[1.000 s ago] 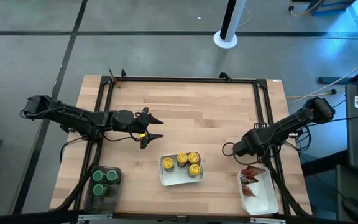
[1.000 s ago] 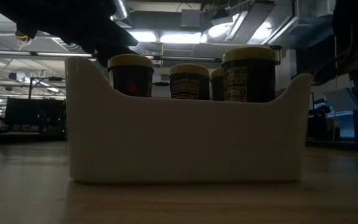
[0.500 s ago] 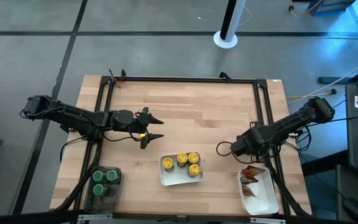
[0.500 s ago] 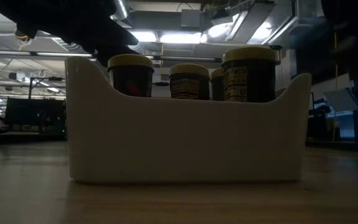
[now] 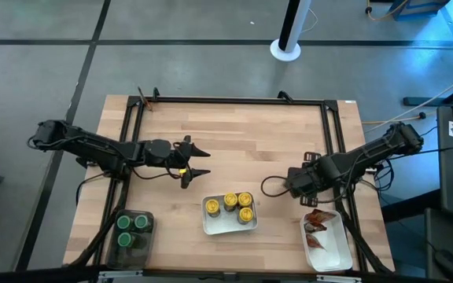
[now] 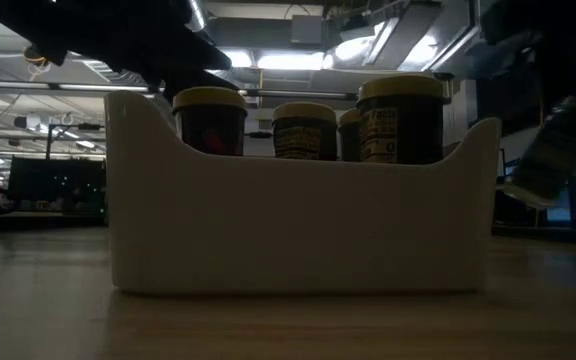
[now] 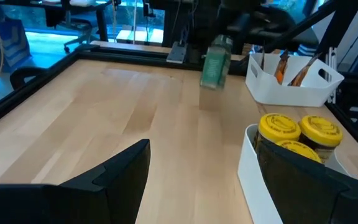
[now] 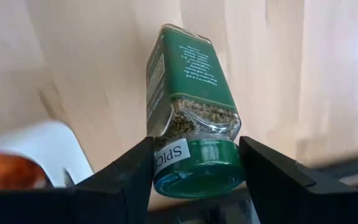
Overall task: Sort spices by type
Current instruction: Put the green seasoning bottle into the black bin
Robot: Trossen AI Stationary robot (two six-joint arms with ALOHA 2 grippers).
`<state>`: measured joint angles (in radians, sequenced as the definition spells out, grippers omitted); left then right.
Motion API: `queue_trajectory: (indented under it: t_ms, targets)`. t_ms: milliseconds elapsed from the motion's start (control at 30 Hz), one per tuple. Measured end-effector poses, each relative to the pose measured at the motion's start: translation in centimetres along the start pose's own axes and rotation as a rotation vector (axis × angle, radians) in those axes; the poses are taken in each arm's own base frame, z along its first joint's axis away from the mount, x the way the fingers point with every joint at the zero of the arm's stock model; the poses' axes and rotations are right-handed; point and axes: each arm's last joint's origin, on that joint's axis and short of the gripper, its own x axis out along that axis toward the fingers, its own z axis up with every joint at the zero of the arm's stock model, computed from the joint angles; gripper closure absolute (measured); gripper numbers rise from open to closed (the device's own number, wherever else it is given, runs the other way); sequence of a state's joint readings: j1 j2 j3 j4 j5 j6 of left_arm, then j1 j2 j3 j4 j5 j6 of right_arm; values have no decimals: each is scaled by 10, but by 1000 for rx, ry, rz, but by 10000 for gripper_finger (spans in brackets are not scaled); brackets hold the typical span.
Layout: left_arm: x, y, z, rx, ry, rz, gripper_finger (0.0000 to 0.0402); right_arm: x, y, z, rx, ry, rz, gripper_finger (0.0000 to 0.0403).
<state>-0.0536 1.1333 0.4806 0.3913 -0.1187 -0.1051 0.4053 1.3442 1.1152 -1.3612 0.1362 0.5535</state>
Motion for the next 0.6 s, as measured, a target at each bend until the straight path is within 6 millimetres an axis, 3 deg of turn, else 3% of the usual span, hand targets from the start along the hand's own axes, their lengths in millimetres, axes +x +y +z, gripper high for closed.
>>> queue_trajectory:
  t_ms: [400, 600]
  targets:
    - [43, -3, -16, -24, 3, 1, 121, -1, 7, 21, 34, -269, -50, 191]
    - [80, -9, -5, -17, 28, -21, 121, 8, 9, 30, -28, -258, -95, 188]
